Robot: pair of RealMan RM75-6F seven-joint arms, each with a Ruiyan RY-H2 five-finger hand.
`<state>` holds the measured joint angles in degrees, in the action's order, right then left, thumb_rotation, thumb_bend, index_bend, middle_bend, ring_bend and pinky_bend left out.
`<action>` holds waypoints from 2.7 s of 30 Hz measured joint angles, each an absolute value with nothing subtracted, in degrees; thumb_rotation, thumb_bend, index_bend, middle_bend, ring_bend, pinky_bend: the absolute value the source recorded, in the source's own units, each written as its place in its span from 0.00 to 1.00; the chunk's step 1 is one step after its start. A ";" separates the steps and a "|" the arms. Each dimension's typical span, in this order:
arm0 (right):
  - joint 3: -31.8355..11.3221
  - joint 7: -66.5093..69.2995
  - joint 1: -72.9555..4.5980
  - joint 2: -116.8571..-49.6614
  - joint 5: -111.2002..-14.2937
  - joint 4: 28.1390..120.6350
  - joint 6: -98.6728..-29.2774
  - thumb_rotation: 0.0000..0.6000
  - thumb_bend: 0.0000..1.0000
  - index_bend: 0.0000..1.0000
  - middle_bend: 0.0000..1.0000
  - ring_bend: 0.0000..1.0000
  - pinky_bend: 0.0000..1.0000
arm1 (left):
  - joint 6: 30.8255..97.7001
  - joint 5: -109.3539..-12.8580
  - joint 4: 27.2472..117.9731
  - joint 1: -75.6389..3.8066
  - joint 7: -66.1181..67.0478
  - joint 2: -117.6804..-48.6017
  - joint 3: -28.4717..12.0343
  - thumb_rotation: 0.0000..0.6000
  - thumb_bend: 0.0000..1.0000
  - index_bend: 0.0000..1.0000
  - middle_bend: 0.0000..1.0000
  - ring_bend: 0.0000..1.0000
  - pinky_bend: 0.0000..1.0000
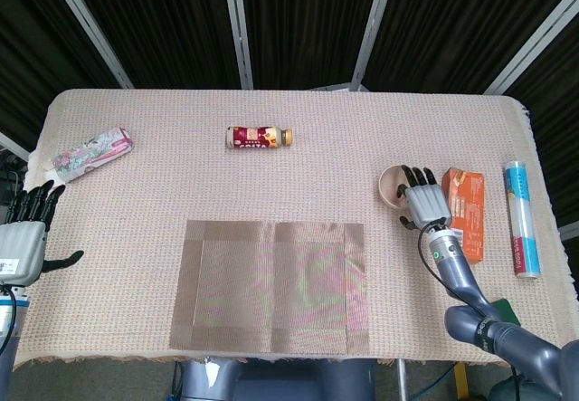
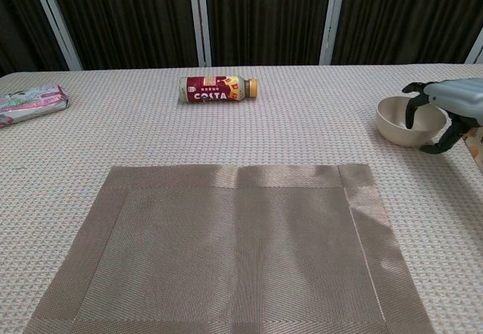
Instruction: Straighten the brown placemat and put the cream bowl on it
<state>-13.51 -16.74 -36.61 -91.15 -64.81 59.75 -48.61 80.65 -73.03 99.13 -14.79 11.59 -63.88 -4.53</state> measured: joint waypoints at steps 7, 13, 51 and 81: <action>-12.69 -14.55 -37.10 -93.53 -65.64 55.96 -48.44 1.00 0.43 0.58 0.00 0.00 0.00 | 80.52 -73.30 99.21 -14.54 11.72 -63.92 -4.69 1.00 0.00 0.00 0.00 0.00 0.00; -12.33 -11.52 -36.94 -94.64 -67.85 54.56 -50.84 1.00 0.47 0.66 0.01 0.00 0.00 | 80.48 -73.54 99.19 -14.35 11.76 -64.03 -4.88 1.00 0.00 0.00 0.00 0.00 0.00; -4.25 -4.25 -40.66 -90.70 -96.48 85.03 -61.86 1.00 0.44 0.69 0.07 0.00 0.00 | 78.68 -76.10 99.84 -13.43 7.30 -61.75 -5.03 1.00 0.00 0.00 0.00 0.00 0.00; 0.24 -5.87 -40.06 -94.24 -99.42 80.06 -65.91 1.00 0.00 0.00 0.00 0.00 0.00 | 77.81 -75.65 99.66 -13.22 8.85 -62.40 -5.13 1.00 0.00 0.00 0.00 0.00 0.00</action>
